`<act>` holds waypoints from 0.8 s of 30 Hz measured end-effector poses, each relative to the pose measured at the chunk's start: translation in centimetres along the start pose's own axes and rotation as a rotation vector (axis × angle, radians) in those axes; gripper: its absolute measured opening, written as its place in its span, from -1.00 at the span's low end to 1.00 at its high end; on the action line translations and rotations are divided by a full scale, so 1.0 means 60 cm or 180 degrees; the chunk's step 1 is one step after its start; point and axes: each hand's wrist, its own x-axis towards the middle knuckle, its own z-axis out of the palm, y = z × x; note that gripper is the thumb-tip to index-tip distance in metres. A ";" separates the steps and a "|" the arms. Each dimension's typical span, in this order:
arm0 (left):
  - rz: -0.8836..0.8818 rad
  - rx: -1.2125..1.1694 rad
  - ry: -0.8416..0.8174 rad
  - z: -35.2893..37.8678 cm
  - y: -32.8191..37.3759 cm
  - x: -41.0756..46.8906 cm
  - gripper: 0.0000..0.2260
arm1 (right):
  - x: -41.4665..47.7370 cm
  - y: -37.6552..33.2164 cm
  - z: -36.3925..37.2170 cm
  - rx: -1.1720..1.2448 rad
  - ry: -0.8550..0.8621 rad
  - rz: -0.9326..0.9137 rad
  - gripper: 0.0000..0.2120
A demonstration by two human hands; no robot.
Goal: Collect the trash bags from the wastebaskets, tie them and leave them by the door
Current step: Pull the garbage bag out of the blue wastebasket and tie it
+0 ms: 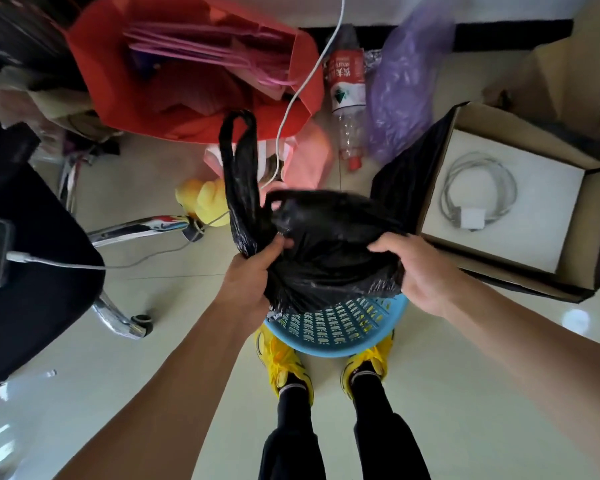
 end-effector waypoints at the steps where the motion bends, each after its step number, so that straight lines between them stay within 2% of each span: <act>1: 0.0047 0.0003 0.0027 0.003 0.005 -0.015 -0.85 | -0.014 -0.004 0.005 -0.0092 -0.0225 -0.0011 -0.63; 3: 0.0020 -0.0118 0.0134 0.010 0.020 -0.052 -0.76 | -0.048 -0.017 0.014 -0.0370 -0.0386 -0.0030 -0.58; 5: 0.0017 -0.0160 0.0283 0.017 0.039 -0.094 -0.67 | -0.084 -0.036 0.021 -0.0390 -0.0156 -0.0052 -0.59; 8: 0.0073 -0.0103 0.0448 0.030 0.069 -0.168 -0.62 | -0.143 -0.073 0.033 -0.0059 0.0334 -0.0116 -0.71; 11: 0.0071 0.0016 0.0395 0.044 0.097 -0.253 -0.61 | -0.221 -0.113 0.060 0.0259 0.0513 -0.0252 -0.80; 15: 0.0058 0.0173 0.0189 0.057 0.134 -0.376 -0.68 | -0.342 -0.170 0.102 0.0847 0.0702 -0.0251 -0.72; 20: 0.0236 0.0275 -0.0057 0.073 0.178 -0.512 -0.76 | -0.487 -0.227 0.133 0.1401 0.0369 -0.0301 -0.62; 24: 0.0569 0.0320 -0.0123 0.097 0.207 -0.604 -0.84 | -0.589 -0.277 0.151 0.1612 0.0079 -0.0481 -0.71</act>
